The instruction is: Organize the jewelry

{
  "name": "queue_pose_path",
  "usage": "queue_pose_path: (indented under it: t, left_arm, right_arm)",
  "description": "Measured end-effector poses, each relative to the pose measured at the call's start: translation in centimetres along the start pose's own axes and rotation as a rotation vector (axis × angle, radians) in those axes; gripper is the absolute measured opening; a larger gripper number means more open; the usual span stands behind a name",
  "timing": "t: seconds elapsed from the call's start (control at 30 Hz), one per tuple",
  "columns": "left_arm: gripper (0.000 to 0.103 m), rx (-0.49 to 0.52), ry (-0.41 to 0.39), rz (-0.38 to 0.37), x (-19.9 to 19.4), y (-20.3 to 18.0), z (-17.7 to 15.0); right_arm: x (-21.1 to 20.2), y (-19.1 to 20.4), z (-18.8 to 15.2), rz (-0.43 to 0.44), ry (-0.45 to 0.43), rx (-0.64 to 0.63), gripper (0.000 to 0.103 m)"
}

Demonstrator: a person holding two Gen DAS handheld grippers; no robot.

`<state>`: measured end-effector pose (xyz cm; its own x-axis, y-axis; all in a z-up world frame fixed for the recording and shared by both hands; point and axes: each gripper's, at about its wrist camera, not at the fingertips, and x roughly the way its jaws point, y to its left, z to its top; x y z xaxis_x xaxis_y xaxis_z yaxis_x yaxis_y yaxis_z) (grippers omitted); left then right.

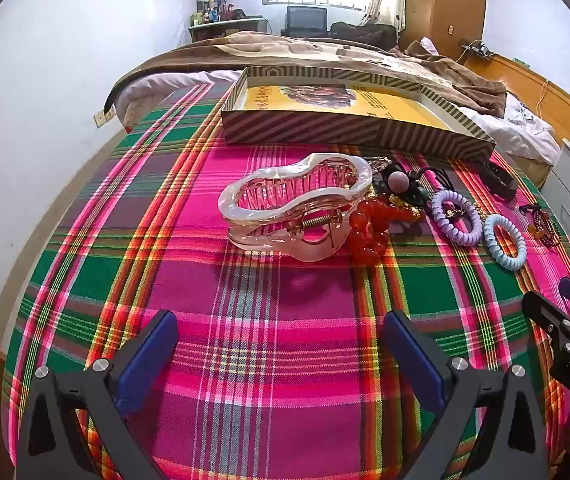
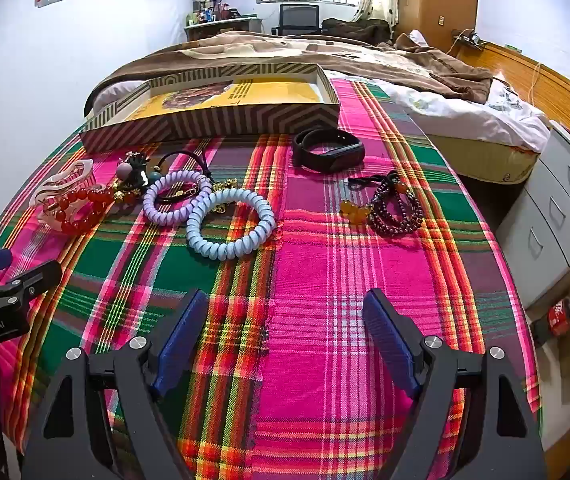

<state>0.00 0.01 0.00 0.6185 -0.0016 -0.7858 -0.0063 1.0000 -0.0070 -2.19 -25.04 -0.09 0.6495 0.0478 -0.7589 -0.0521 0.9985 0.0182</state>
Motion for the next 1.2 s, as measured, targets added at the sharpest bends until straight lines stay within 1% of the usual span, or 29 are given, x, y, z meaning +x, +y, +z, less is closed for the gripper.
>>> queue_pose_path:
  t: [1.2]
  left_arm:
    - [0.103,0.004,-0.009,0.004,-0.24,-0.04,-0.18]
  right_arm:
    - [-0.03,-0.03,-0.03,0.004,0.001,-0.005,0.08]
